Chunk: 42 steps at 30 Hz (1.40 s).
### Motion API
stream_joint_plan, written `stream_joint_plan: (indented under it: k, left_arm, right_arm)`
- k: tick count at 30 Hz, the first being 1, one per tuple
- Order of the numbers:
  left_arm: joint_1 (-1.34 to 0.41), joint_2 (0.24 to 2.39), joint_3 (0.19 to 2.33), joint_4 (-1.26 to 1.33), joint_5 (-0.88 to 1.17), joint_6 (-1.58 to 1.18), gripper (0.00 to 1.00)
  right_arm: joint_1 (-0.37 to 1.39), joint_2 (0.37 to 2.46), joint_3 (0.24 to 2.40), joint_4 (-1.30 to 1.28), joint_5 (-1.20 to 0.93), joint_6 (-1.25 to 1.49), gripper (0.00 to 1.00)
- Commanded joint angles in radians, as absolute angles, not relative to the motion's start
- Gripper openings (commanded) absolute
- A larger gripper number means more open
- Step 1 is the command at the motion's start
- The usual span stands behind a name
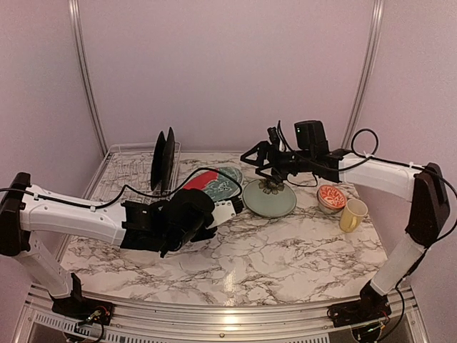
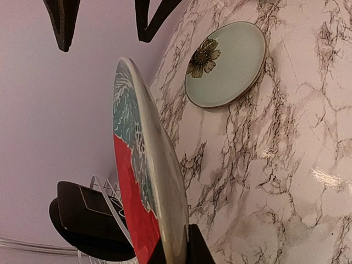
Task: Unload the mixed dishes from the dish rack
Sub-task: Pass from the left arm to the right
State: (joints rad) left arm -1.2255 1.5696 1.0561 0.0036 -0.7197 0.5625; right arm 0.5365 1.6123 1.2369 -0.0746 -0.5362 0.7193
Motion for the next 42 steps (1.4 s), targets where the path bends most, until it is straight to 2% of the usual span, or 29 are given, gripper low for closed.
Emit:
stream_joint_plan:
  k: [1, 4, 16, 22, 25, 26, 28, 34, 37, 39, 42]
  left_arm:
    - [-1.244, 1.578, 1.094, 0.146, -0.816, 0.600, 0.00]
    - [-1.254, 1.594, 1.094, 0.152, -0.825, 0.604, 0.00]
    - [-1.300, 1.667, 1.070, 0.224, -0.921, 0.715, 0.00]
    - [-1.325, 1.698, 1.055, 0.276, -0.971, 0.779, 0.00]
    - [-1.327, 1.704, 1.055, 0.286, -0.981, 0.786, 0.02]
    - [-1.328, 1.703, 1.055, 0.287, -0.982, 0.784, 0.05]
    - [-1.328, 1.696, 1.053, 0.286, -0.976, 0.780, 0.13]
    - [-1.330, 1.663, 1.061, 0.225, -0.918, 0.722, 0.65]
    - [-1.329, 1.623, 1.073, 0.157, -0.846, 0.656, 0.86]
    - [-1.329, 1.585, 1.075, 0.123, -0.793, 0.618, 0.93]
    - [-1.329, 1.525, 1.077, 0.099, -0.731, 0.570, 0.96]
  right_arm:
    - [0.587, 1.670, 1.235, -0.051, -0.566, 0.750, 0.94]
    - [0.612, 1.698, 1.235, -0.047, -0.559, 0.761, 0.90]
    - [0.657, 1.786, 1.206, -0.009, -0.573, 0.817, 0.51]
    - [0.658, 1.795, 1.161, 0.041, -0.602, 0.835, 0.23]
    - [0.657, 1.781, 1.141, 0.064, -0.606, 0.839, 0.06]
    - [0.658, 1.774, 1.136, 0.069, -0.604, 0.840, 0.00]
    - [0.653, 1.761, 1.129, 0.079, -0.598, 0.842, 0.00]
    - [0.602, 1.692, 1.079, 0.134, -0.574, 0.867, 0.00]
    - [0.557, 1.664, 1.063, 0.122, -0.571, 0.852, 0.00]
    - [0.527, 1.649, 1.055, 0.109, -0.570, 0.834, 0.00]
    - [0.485, 1.632, 1.055, 0.058, -0.540, 0.792, 0.00]
